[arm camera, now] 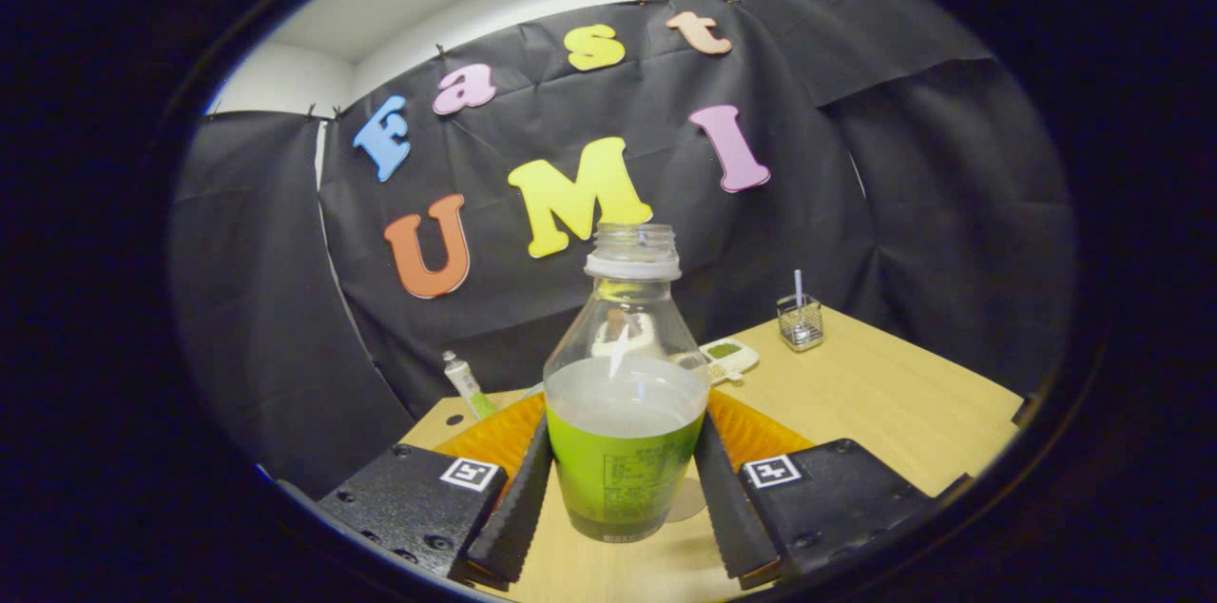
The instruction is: Take the bottle from table, then pour the juice into the cup, finally place the bottle on the coaster
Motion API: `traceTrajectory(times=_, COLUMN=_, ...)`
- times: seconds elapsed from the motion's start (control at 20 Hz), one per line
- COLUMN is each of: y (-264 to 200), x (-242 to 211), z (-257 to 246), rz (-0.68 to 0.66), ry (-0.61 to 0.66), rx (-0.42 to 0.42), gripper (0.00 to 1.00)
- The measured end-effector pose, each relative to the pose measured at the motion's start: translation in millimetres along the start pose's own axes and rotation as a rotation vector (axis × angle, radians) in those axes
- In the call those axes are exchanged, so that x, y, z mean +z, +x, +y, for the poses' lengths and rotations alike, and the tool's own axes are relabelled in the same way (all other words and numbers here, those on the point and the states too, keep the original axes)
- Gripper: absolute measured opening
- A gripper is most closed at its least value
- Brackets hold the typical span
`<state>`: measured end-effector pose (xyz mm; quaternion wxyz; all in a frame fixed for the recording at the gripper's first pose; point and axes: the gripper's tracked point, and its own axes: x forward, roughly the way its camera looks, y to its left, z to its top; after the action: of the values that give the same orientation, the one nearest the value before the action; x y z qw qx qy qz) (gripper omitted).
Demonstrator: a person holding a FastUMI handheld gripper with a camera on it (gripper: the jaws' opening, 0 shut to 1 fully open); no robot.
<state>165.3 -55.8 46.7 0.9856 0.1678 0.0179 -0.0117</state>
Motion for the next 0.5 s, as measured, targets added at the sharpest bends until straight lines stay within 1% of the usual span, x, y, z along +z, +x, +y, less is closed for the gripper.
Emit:
traceTrajectory(times=0.1, y=12.9, x=-13.0, z=1.1, rz=0.022, ry=-0.041, rx=-0.001, gripper=0.79)
traceTrajectory(times=0.2, y=29.2, x=-26.1, z=-7.5, rz=0.042, ry=-0.085, rx=-0.031, gripper=0.79)
traceTrajectory(times=0.5, y=79.8, x=-71.6, z=-15.8, rz=0.094, ry=-0.136, rx=-0.047, gripper=0.80)
